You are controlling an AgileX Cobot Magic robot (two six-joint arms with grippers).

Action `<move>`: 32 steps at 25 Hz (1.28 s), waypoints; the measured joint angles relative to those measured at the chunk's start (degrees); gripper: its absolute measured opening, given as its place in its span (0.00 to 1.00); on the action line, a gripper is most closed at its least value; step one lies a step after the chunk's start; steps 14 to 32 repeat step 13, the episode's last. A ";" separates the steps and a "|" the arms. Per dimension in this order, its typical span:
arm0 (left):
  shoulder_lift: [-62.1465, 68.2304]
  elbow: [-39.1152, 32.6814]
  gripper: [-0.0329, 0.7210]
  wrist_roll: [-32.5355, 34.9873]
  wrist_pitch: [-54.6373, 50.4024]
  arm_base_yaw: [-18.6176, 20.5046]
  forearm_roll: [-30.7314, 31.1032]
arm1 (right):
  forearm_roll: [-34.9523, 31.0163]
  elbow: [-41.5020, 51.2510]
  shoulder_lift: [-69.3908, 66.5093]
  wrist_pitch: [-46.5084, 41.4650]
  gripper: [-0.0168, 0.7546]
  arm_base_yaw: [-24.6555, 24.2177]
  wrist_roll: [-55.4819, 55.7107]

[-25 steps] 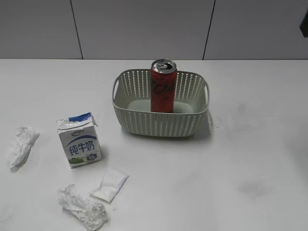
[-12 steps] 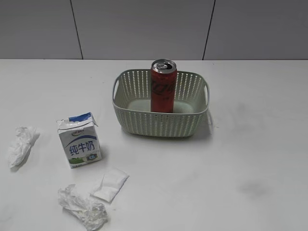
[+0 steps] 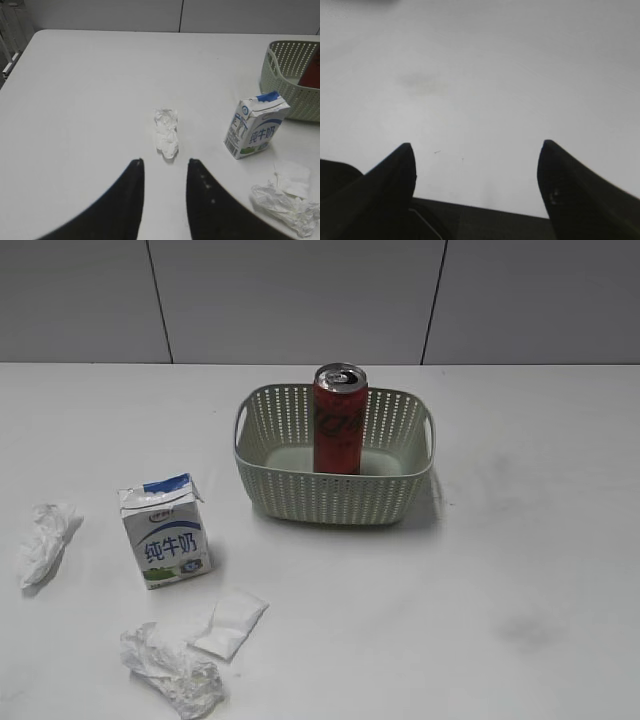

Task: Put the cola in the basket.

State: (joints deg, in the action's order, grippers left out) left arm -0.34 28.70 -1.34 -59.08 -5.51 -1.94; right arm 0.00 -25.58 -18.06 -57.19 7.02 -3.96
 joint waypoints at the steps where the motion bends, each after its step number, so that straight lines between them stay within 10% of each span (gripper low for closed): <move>1: 0.00 0.00 0.33 0.00 0.00 0.00 0.00 | 0.00 0.32 2.20 0.17 0.76 0.00 0.00; 32: 0.00 0.00 0.33 0.00 0.00 0.00 0.00 | -0.57 1.79 18.21 2.68 0.76 0.00 0.00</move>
